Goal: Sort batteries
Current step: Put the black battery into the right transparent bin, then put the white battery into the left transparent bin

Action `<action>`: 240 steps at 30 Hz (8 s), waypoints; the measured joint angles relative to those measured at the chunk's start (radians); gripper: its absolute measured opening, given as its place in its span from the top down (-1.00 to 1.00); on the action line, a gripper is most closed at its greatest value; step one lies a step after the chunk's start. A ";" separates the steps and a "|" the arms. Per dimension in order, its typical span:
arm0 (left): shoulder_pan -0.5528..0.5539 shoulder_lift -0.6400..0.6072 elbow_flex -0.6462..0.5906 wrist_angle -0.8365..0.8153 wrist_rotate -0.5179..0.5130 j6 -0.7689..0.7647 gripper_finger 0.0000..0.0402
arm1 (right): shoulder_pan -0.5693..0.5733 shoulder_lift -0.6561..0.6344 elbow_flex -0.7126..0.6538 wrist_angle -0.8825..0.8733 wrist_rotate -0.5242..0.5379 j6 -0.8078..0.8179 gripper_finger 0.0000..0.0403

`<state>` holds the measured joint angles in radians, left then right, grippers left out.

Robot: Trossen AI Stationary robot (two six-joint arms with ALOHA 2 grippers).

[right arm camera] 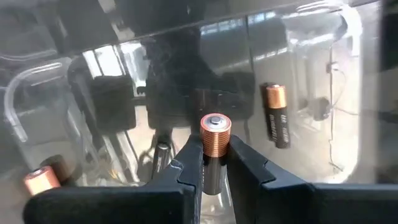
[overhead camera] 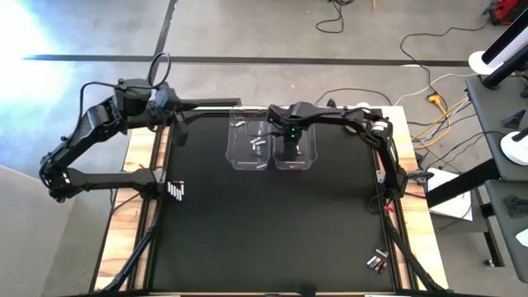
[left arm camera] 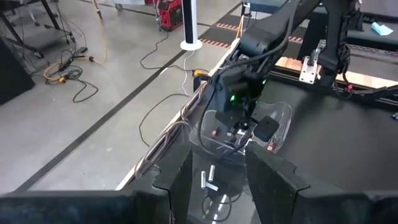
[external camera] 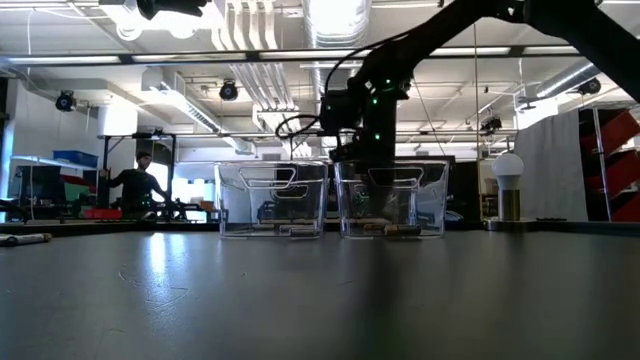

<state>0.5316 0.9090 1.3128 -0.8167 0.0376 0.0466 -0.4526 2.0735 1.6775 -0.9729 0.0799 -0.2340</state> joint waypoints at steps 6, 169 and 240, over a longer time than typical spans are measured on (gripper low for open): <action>0.000 -0.014 0.000 -0.023 0.000 0.017 0.36 | 0.000 0.052 0.000 0.009 0.000 -0.005 0.74; -0.198 -0.077 -0.397 0.694 0.527 -0.405 0.36 | 0.044 -0.164 -0.002 0.020 -0.051 0.081 0.79; 0.114 0.157 -0.344 0.868 -0.153 0.080 0.36 | 0.026 -0.562 -0.755 0.027 0.011 -0.166 0.40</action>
<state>0.6453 1.0663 0.9690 0.0518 -0.1154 0.1265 -0.4262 1.5119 0.9226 -0.9457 0.0908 -0.4002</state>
